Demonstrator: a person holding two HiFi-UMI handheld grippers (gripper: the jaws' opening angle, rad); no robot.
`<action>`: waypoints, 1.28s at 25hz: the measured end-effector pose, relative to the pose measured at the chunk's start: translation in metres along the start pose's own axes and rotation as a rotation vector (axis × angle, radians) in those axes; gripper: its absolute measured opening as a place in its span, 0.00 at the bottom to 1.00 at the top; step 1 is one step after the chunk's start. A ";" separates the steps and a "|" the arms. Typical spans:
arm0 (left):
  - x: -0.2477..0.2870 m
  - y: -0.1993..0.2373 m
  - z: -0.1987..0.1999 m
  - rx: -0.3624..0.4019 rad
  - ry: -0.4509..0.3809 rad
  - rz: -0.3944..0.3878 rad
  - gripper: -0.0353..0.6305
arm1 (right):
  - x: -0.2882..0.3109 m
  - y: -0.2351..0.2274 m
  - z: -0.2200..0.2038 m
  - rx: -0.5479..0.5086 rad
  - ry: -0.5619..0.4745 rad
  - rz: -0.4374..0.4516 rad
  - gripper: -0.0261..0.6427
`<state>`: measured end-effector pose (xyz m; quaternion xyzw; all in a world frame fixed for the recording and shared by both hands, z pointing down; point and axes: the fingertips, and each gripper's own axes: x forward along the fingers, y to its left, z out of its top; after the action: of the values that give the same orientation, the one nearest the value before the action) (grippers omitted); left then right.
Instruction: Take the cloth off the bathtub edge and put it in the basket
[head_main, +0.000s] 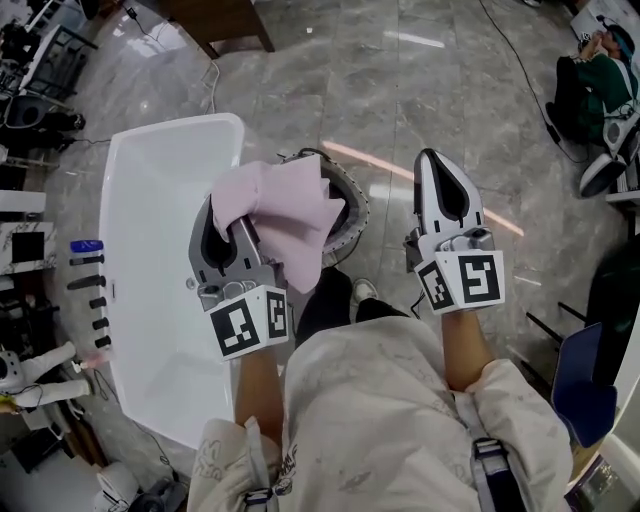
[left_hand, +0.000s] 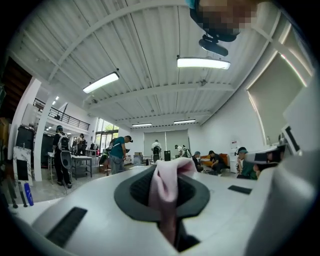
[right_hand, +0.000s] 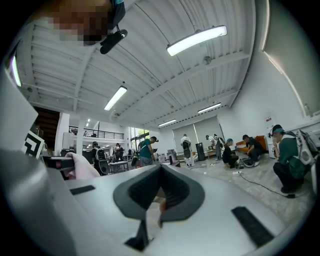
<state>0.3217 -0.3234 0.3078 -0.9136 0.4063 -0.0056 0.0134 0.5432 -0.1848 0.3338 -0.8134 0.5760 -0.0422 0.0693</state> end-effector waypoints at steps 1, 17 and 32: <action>0.005 0.004 -0.006 -0.011 0.002 -0.008 0.09 | 0.006 0.003 -0.002 -0.005 0.006 -0.003 0.02; 0.065 0.037 -0.143 -0.039 0.213 -0.097 0.09 | 0.087 0.037 -0.049 -0.029 0.124 -0.012 0.02; 0.090 0.022 -0.309 -0.094 0.570 -0.186 0.09 | 0.101 0.038 -0.091 -0.039 0.234 -0.056 0.02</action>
<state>0.3590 -0.4113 0.6163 -0.9082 0.3080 -0.2440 -0.1441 0.5278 -0.2985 0.4160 -0.8199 0.5580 -0.1275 -0.0154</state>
